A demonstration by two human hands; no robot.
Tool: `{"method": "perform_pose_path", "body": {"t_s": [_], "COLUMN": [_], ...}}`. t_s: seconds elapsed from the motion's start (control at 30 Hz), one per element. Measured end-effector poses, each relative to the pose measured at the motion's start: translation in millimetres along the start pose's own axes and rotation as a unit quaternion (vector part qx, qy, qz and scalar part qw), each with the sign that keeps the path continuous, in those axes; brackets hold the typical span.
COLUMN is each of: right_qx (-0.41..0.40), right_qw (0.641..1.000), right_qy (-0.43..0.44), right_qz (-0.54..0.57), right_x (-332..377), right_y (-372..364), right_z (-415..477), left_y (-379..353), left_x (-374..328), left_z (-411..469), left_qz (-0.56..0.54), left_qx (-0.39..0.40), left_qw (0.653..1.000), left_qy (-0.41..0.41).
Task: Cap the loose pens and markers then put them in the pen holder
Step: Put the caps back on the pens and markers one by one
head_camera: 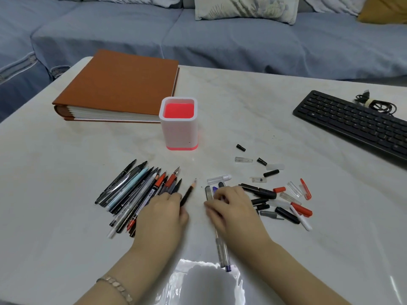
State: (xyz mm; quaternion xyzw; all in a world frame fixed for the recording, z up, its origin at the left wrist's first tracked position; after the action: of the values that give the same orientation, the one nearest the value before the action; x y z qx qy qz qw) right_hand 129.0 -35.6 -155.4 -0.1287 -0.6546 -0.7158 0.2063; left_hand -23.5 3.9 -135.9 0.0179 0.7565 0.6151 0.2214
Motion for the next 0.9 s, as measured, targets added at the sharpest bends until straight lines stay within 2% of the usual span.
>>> {"method": "perform_pose_path", "body": {"t_s": [0.07, 0.2, 0.37, 0.57, 0.7, 0.77, 0.83, 0.9], "right_qx": [-0.001, 0.0, 0.031, 0.108, 0.07, 0.041, 0.002, -0.02], "right_qw": [0.999, 0.996, 0.991, 0.983, 0.983, 0.989, 0.995, 0.986], "right_qy": [-0.012, -0.08, -0.124, -0.116, -0.102, -0.091, -0.099, -0.122], "right_qz": [0.031, 0.035, -0.026, -0.098, -0.135, -0.107, -0.004, 0.111], "right_x": [-9.9, -44.0, -79.9, -83.9, -82.6, -79.2, -68.3, -54.6], "right_y": [13.4, 49.4, 67.9, 52.1, 40.5, 38.8, 43.4, 52.5], "right_z": [-4.2, -4.1, 26.6, 69.5, 75.2, 71.3, 62.1, 48.2], "left_y": [2.1, 9.9, 15.4, 27.6, 31.2, 30.6, 29.0, 27.3], "left_x": [-4.2, -12.9, -18.0, -20.8, -16.5, -14.2, -12.1, -11.8], "left_z": [0.0, -4.2, -6.6, -13.4, -17.0, -18.1, -18.6, -19.1], "left_qz": [-0.073, -0.203, -0.256, -0.298, -0.316, -0.33, -0.343, -0.361], "left_qx": [-0.014, -0.041, -0.006, 0.04, 0.045, 0.048, 0.047, 0.046], "left_qw": [0.997, 0.978, 0.966, 0.953, 0.948, 0.943, 0.938, 0.931], "left_qy": [0.012, -0.022, -0.033, -0.024, -0.008, 0.002, 0.01, 0.014]}}
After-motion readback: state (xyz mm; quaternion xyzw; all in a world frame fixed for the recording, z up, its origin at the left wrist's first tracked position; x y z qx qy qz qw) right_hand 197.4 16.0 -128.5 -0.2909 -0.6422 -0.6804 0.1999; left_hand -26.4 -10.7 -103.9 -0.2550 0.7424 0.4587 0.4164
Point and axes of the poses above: each hand's wrist, its own z-axis towards the middle knuckle, its own y-axis out of the back of the hand, x = y × z, the point moved 1 cm from there along z, towards the middle knuckle, and after that the axes turned 9 degrees about x, right-handed, at the moved point
